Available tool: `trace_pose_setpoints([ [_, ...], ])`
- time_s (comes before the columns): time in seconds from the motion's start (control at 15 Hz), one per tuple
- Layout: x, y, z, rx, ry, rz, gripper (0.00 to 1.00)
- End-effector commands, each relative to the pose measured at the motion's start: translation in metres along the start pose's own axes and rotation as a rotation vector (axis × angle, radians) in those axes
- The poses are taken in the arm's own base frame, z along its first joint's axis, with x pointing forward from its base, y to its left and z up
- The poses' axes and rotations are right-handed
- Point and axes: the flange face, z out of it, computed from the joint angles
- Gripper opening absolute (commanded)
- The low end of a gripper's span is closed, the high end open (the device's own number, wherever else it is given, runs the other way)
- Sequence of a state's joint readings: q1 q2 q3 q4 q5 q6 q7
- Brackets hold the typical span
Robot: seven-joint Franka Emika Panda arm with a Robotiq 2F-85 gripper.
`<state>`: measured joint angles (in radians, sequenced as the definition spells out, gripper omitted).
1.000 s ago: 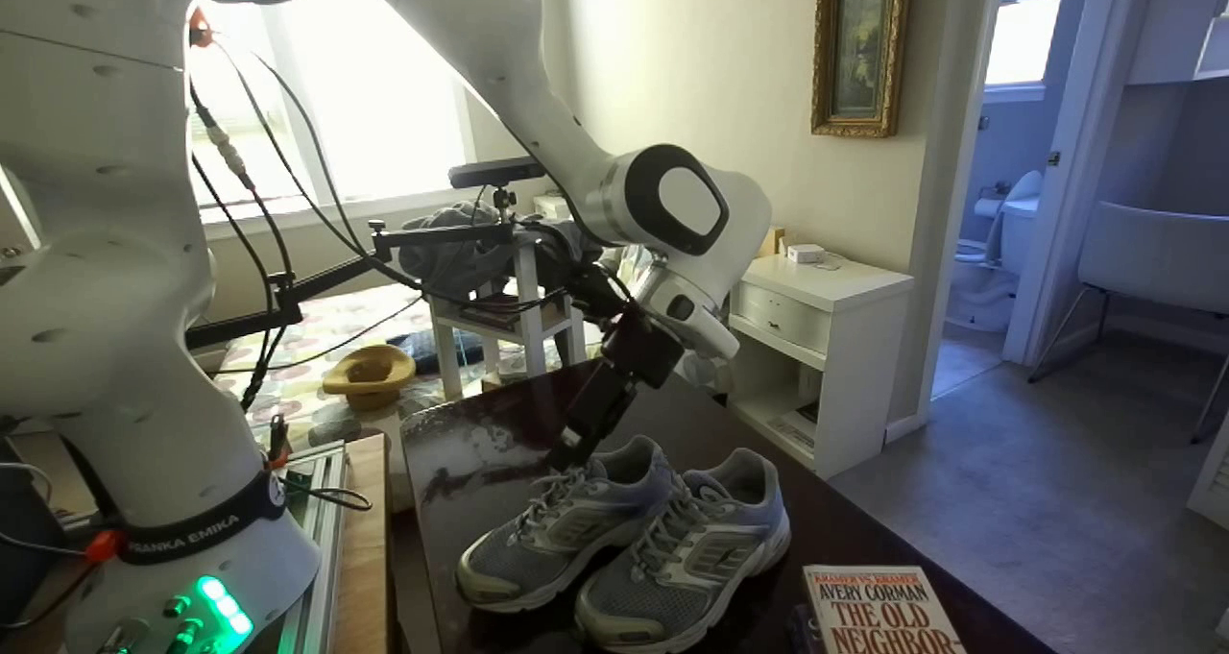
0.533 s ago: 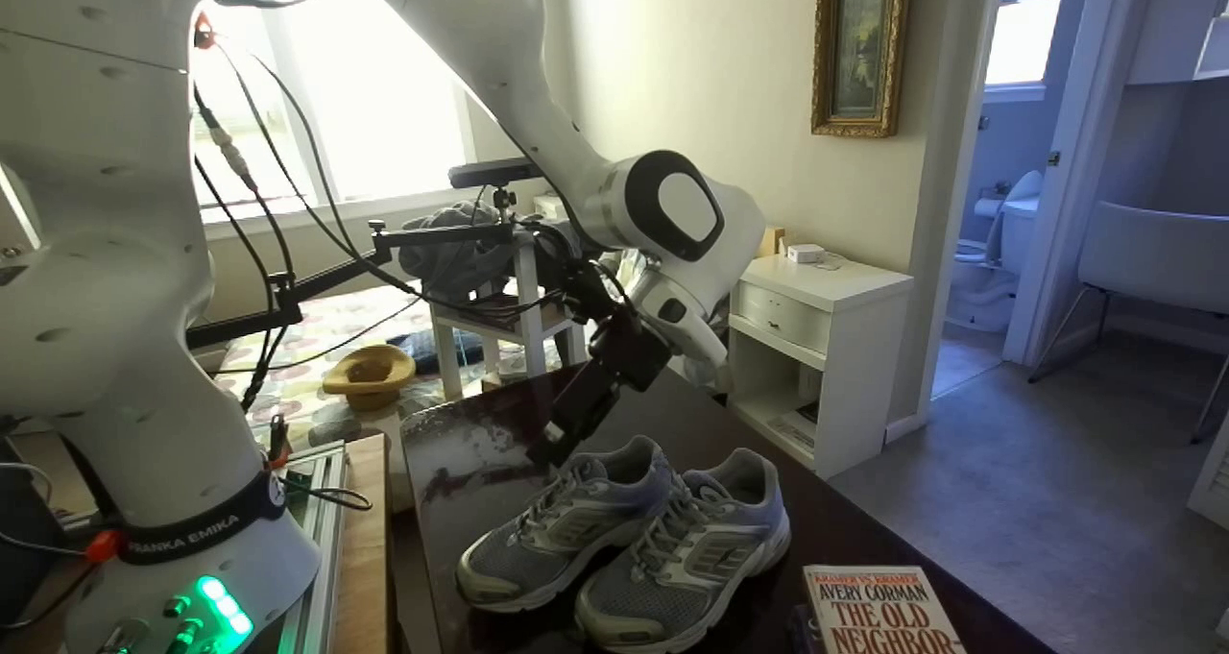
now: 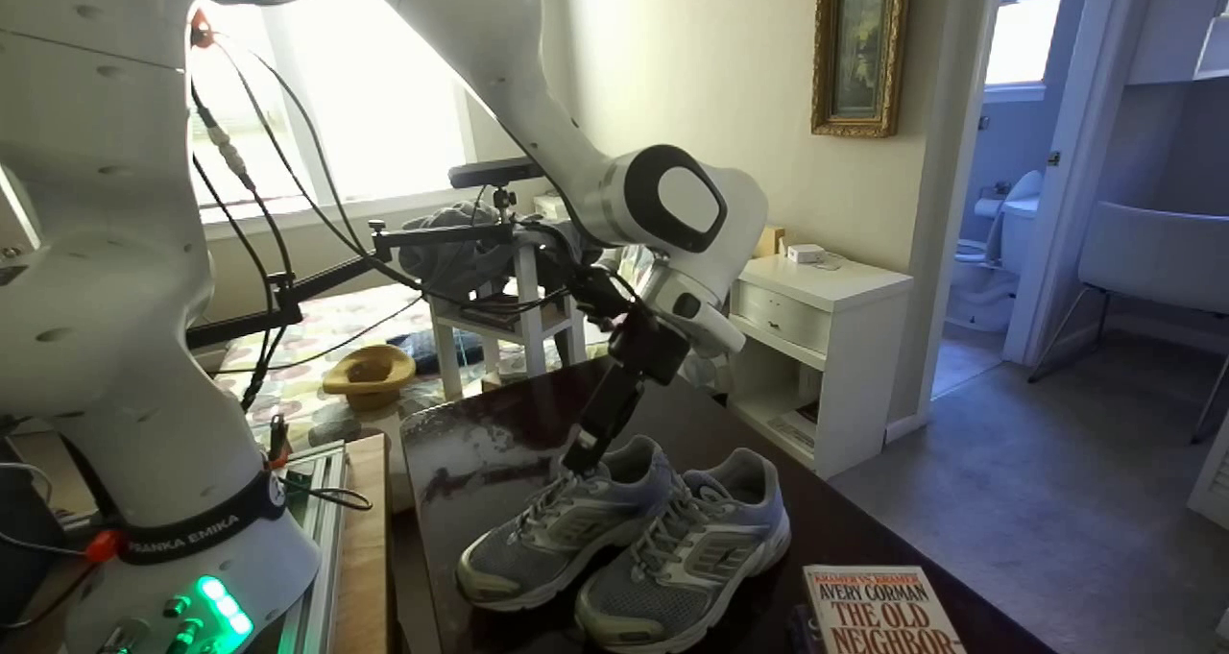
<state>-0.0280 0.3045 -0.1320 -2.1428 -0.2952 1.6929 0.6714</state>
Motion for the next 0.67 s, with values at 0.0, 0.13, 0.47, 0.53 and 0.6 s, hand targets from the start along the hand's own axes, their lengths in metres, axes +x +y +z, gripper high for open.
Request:
trace_pose_setpoints([
  [0.0,-0.0011,0.0023,-0.0034,0.015,0.040,-0.001,1.00],
  [0.13,-0.0015,0.0006,-0.0001,-0.010,0.033,-0.011,1.00],
  [0.47,-0.0048,0.0048,-0.0008,-0.037,0.036,0.055,1.00],
  [0.53,-0.0068,0.0064,-0.0020,-0.031,0.042,0.090,1.00],
  [0.6,-0.0080,0.0073,-0.0031,-0.029,0.045,0.120,1.00],
])
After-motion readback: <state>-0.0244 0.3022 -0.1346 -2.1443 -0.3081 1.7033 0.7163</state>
